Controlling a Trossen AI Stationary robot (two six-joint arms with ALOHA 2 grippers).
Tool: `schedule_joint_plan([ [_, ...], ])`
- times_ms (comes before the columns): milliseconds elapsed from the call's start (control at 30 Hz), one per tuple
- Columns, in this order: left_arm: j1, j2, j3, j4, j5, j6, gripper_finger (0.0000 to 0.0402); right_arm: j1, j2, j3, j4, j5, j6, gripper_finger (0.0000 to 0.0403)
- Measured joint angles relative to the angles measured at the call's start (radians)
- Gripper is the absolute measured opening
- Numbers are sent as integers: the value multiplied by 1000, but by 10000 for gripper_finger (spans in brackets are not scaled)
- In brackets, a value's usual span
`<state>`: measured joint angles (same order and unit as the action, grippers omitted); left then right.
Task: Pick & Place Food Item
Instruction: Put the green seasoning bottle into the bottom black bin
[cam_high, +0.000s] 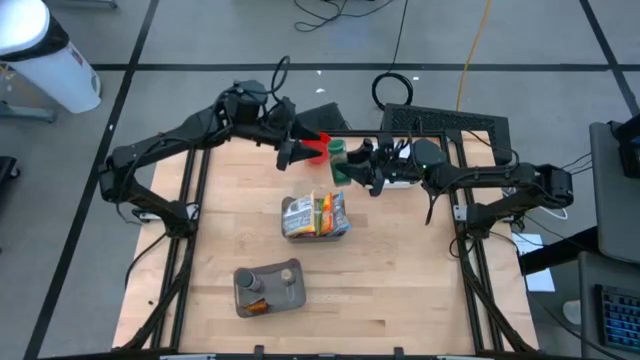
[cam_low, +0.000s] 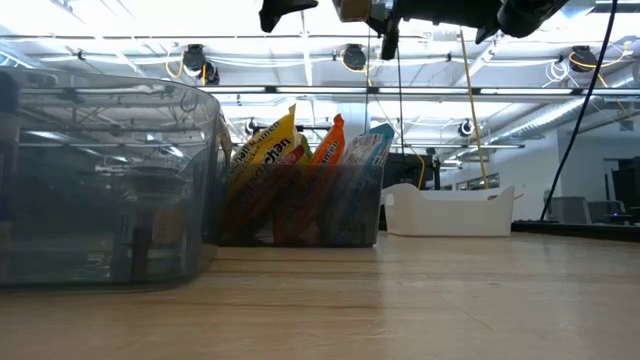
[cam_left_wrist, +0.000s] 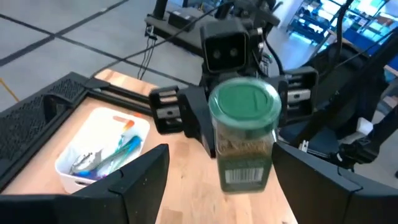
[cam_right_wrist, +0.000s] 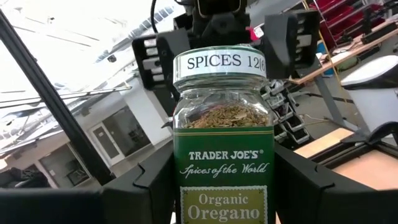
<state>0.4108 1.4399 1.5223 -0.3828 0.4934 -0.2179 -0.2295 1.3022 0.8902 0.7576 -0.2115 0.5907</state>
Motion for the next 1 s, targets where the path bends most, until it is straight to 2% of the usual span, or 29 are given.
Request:
schedule_joint_plan([
  [367,-2,11,7,52,7,-47,277,0,6,0,-1,-7,0,192],
  [800,-14,26,7,131,62,-116,273,0,7,22,-36,-29,1,192],
  [1000,-33,27,7,123,47,-106,273,2,7,22,-37,-55,3,192],
])
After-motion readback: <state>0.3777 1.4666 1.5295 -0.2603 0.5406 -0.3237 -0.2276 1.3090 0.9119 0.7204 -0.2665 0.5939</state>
